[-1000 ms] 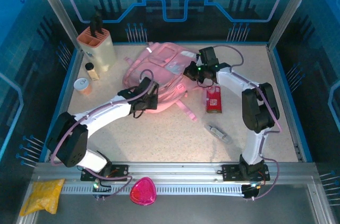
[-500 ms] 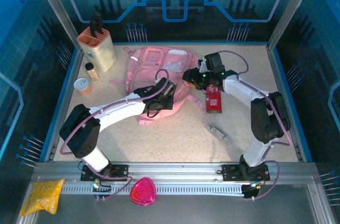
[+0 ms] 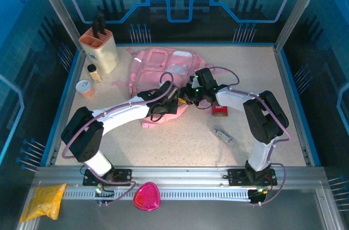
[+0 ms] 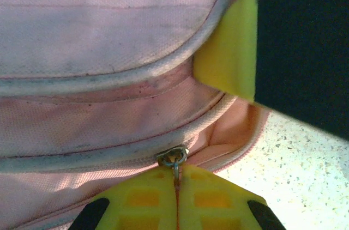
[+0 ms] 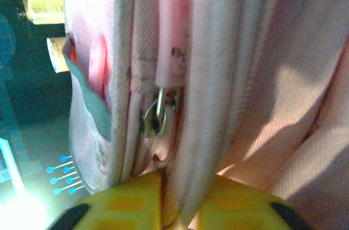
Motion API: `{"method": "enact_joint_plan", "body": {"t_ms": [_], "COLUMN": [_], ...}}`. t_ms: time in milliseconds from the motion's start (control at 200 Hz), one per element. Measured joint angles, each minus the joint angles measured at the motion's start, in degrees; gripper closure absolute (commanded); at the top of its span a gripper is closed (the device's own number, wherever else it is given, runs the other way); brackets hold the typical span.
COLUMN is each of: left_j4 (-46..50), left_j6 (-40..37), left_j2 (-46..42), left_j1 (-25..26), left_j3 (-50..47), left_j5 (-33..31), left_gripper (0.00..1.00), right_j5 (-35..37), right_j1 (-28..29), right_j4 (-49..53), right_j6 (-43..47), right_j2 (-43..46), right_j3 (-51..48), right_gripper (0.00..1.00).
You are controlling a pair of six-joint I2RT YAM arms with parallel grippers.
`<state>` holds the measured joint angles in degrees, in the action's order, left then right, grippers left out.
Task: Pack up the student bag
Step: Unzip the student bag at the center of the table.
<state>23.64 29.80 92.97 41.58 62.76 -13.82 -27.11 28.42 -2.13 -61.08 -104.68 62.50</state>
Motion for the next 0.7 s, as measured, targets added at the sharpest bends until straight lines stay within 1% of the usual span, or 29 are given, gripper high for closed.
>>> {"method": "enact_joint_plan", "body": {"t_ms": [45, 225, 325, 455, 545, 565, 590, 640, 700], "left_j4": [0.0, 2.5, 2.8, 1.2, -0.5, -1.2, -1.8, -2.8, -3.5], "left_j6": [-0.3, -1.7, -1.8, -1.7, -1.6, -1.7, -1.6, -1.6, -1.6], "left_j2": [-0.1, -2.2, -4.4, -9.2, -11.7, -12.1, -12.4, -12.5, -11.9], "left_j1": [0.0, -0.6, -2.8, -7.0, -8.2, -8.1, -8.0, -7.3, -6.0], "left_j3": [-0.3, -2.0, -4.3, -9.0, -10.6, -10.9, -11.1, -11.3, -11.0], "left_j5": [-0.5, -5.6, -7.4, -7.6, -5.6, -4.8, -4.1, -2.9, -2.0], "left_gripper": [1.00, 1.00, 1.00, 1.00, 1.00, 1.00, 1.00, 1.00, 1.00], "right_j5": [0.0, -1.6, -3.2, -4.8, -5.2, -5.1, -5.0, -4.9, -4.0], "right_j1": [-0.1, -2.4, -4.6, -6.8, -7.7, -7.8, -8.0, -8.3, -8.8], "right_j4": [0.3, 1.9, 5.1, 9.8, 13.8, 14.6, 15.7, 16.8, 17.1], "right_j6": [0.1, 2.3, 4.4, 7.1, 9.5, 10.0, 10.6, 11.5, 12.0], "right_j2": [-0.2, -0.2, -0.2, -0.9, -2.8, -3.3, -4.0, -5.1, -5.6], "right_j3": [0.4, 0.8, 2.6, 6.6, 11.2, 12.2, 13.7, 15.8, 16.7], "right_gripper": [1.00, 1.00, 1.00, 1.00, 1.00, 0.98, 0.93, 0.81, 0.69]}}
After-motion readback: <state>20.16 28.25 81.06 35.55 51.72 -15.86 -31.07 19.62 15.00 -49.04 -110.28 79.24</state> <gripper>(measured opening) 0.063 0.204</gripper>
